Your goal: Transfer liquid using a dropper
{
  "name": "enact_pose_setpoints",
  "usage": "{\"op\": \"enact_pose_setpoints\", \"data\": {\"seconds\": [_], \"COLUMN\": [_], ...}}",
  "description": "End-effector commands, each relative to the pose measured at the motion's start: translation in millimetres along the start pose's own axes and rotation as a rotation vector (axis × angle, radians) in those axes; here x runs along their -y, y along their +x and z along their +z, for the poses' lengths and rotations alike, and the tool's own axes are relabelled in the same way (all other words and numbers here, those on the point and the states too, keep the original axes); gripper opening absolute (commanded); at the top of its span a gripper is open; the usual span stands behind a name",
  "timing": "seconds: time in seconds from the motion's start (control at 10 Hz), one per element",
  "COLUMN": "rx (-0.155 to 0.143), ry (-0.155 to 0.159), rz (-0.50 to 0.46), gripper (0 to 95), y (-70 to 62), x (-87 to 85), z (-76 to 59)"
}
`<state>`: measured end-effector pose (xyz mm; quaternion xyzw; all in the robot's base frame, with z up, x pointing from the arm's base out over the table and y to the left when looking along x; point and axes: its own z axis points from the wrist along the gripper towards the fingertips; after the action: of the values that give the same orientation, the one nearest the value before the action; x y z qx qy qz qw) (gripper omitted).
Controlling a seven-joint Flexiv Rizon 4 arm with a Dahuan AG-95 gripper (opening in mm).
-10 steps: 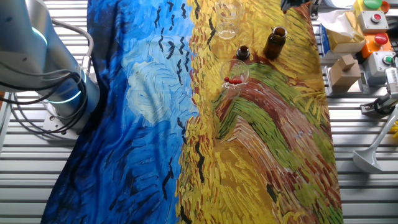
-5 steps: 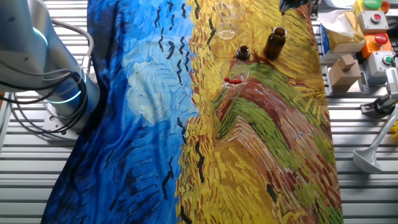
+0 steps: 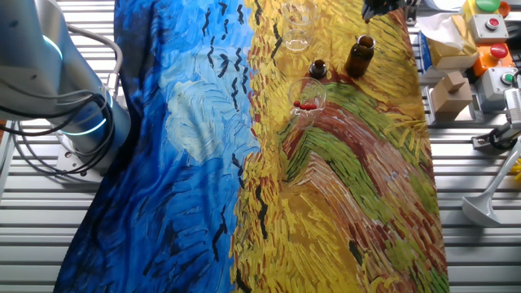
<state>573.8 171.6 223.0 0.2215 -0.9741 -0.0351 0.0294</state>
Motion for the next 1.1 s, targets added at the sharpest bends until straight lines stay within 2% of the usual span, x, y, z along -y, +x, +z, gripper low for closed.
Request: {"op": "enact_pose_setpoints", "data": {"seconds": [0.1,0.6,1.1], "rx": [0.008,0.015,0.029], "ry": [0.000,0.004,0.009], "rz": [-0.005,-0.002,0.041], "gripper": [0.0,0.0,0.0], "y": [0.4,-2.3,-4.8], "x": [1.1,1.3,-3.2], "z": [5.5,21.5,29.6]}}
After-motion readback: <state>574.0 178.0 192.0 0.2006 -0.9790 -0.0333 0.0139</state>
